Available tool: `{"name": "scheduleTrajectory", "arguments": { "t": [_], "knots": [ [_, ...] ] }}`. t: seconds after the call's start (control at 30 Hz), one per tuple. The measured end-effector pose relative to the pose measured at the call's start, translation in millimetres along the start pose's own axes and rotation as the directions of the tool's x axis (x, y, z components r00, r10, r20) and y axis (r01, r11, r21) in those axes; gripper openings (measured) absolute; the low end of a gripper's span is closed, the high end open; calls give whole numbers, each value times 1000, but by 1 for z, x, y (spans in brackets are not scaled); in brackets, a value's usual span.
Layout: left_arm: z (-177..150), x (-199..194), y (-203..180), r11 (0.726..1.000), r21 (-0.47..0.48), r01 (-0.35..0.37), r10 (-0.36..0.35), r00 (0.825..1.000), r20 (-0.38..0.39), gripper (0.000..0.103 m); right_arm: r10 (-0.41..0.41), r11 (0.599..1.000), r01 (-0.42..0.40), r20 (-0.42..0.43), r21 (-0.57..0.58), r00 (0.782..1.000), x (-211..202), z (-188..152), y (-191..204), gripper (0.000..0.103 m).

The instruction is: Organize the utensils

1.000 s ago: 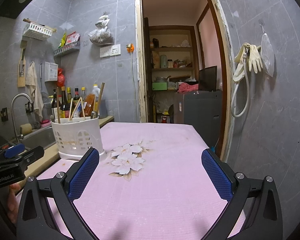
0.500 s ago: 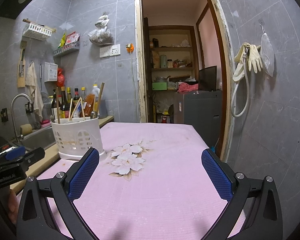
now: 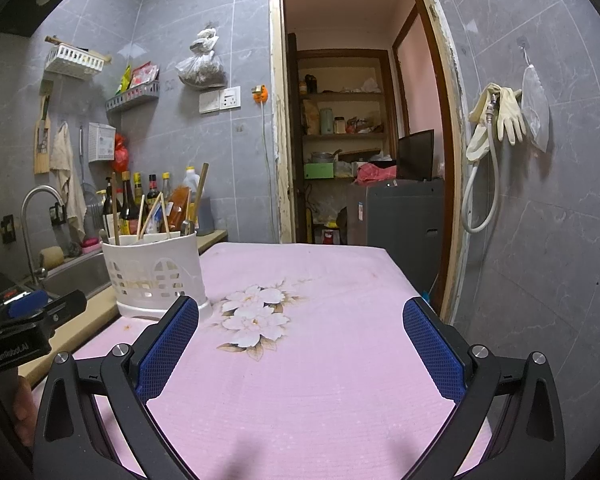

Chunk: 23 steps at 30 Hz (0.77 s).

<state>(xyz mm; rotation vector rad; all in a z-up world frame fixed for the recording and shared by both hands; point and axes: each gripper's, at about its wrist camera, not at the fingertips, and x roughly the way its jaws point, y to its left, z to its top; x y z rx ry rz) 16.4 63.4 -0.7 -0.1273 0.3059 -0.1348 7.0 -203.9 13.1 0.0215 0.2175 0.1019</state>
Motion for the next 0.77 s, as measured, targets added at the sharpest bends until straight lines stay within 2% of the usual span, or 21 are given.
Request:
{"name": "scheduleTrajectory", "arguments": {
  "t": [0.77],
  "knots": [
    [-1,2,-2,1000,3,5,-5,1000,-8,99,2,1000,-2,-10,-2,1000,3,-4,2,103]
  ]
}}
